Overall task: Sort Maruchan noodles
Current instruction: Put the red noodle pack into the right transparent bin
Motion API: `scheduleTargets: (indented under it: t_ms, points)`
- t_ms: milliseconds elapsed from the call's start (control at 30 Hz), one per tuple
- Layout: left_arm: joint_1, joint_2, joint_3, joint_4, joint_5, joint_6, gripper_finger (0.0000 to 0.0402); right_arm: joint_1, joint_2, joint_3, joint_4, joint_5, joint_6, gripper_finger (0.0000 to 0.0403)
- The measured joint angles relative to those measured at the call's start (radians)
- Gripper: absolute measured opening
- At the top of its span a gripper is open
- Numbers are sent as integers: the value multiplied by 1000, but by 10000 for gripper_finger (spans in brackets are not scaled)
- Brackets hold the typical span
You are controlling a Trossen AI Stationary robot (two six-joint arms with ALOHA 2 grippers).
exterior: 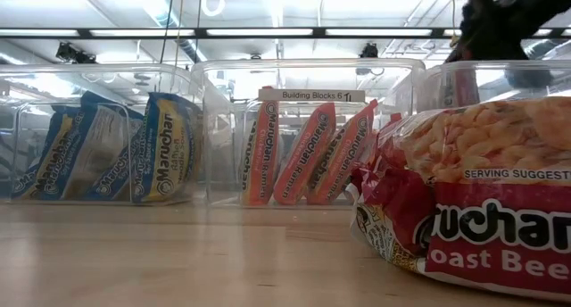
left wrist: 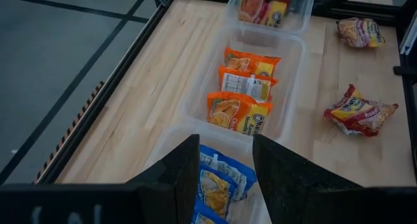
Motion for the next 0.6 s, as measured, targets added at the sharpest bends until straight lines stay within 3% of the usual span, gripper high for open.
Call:
scheduleTargets:
  t_ms: [200,600]
  points:
    - [0,0,0,17,0,0,148,-104,42,-57,12,-124,10,0]
    - [0,0,0,31,1,0,148,-161,181,-58,99,-218,-39,12]
